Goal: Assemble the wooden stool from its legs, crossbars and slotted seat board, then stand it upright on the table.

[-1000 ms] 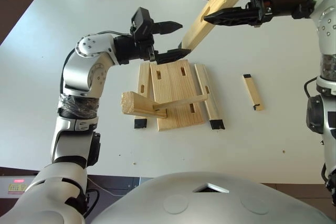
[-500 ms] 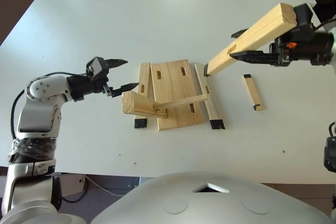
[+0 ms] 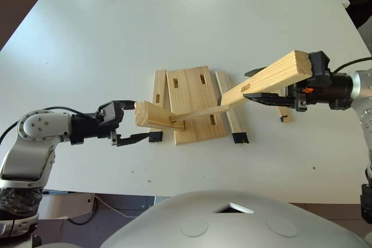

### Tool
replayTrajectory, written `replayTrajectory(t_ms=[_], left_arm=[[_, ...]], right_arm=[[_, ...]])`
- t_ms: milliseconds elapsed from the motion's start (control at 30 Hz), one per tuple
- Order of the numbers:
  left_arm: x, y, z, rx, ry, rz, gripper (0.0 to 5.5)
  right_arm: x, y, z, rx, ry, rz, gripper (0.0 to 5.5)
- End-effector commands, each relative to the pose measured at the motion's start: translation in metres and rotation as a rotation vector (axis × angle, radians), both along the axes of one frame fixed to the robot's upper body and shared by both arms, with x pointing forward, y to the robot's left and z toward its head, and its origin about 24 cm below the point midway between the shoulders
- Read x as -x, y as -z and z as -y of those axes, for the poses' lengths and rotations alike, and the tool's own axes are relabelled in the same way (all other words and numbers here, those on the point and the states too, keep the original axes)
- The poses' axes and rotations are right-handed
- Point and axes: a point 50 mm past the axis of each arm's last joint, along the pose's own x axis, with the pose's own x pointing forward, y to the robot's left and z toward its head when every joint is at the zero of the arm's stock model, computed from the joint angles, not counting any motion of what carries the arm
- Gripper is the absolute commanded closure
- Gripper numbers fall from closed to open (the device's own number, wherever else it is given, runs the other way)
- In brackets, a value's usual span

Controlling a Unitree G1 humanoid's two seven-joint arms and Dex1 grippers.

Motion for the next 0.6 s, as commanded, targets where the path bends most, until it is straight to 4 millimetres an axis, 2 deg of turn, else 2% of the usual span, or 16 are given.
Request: replayTrajectory(t_ms=[33,300,600], left_arm=[[0.007,0.002,0.012,0.017,0.055,-0.026,1.22],[0.004,0.004,0.020,0.024,0.062,-0.006,1.22],[-0.008,0.004,0.016,0.019,0.016,0.038,1.22]], right_arm=[[0.004,0.004,-0.005,0.001,-0.012,0.025,3.47],[0.007,0.014,-0.007,0.012,-0.019,0.020,3.47],[0.009,0.019,-0.011,-0.017,-0.027,-0.002,3.47]])
